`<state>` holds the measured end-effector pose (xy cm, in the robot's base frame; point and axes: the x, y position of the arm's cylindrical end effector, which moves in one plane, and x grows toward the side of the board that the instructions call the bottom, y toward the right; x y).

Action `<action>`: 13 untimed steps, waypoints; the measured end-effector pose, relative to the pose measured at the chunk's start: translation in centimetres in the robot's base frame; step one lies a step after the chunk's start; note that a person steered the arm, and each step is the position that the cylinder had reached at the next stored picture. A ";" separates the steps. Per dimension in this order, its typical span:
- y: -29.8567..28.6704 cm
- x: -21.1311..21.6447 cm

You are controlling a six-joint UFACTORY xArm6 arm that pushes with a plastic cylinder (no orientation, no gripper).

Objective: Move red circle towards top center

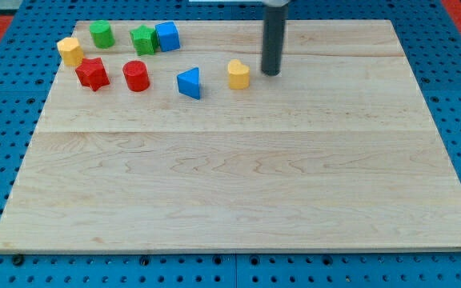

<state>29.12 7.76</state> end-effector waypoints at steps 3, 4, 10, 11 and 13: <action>-4.7 5.8; -4.7 10.1; -5.9 6.0; -8.1 2.2; -6.7 3.6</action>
<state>32.70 1.02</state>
